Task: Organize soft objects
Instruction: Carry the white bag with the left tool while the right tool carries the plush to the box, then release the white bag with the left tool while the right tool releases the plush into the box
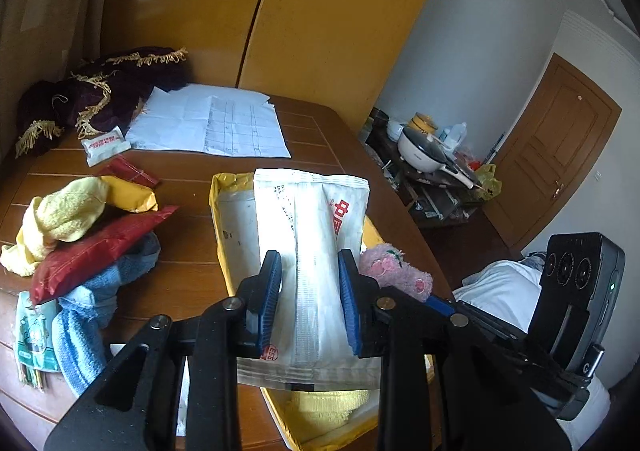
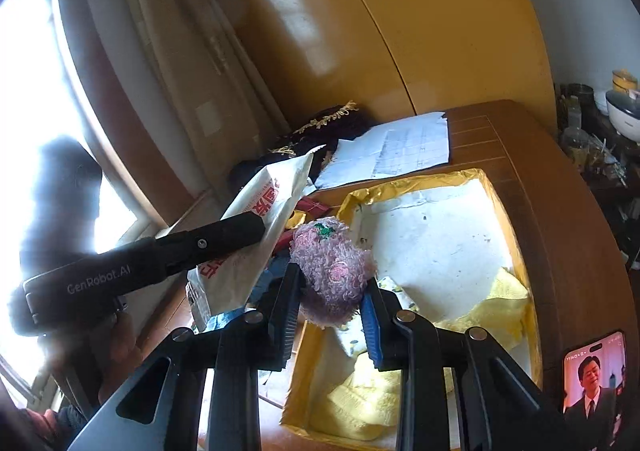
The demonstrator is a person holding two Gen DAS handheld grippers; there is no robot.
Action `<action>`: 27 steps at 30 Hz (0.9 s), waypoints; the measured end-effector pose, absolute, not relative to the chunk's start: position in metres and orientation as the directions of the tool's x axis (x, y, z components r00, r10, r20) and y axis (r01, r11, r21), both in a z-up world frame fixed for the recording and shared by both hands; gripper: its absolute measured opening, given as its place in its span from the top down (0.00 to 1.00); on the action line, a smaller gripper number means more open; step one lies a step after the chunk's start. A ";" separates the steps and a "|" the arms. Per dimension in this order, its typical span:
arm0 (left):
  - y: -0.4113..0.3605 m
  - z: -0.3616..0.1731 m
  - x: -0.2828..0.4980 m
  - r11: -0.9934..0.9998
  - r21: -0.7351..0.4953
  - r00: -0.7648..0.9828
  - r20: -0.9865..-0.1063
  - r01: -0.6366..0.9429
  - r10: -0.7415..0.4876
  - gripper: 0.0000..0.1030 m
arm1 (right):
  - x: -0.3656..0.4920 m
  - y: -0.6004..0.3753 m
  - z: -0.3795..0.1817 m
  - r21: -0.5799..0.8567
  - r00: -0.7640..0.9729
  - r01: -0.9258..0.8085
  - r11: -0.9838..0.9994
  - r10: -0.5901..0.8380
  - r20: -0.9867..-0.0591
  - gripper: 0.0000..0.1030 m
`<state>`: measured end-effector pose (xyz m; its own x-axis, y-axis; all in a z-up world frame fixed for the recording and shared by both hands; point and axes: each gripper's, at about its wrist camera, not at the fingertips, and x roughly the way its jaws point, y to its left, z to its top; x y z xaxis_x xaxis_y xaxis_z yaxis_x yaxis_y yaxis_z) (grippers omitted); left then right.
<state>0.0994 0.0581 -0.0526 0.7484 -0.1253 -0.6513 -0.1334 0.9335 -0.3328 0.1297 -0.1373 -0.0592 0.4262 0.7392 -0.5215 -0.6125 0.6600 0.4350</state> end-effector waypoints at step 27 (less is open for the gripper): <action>0.087 -0.120 0.166 0.892 -0.435 0.604 -0.746 -0.122 -0.281 0.59 | 0.192 -0.118 -0.116 0.401 0.441 -0.328 0.856 0.514 -0.736 0.55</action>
<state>0.1658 0.0866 -0.1196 0.6045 -0.2807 -0.7455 -0.1219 0.8922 -0.4349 0.1924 -0.1175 -0.1156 0.4415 0.5137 -0.7356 -0.3279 0.8555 0.4007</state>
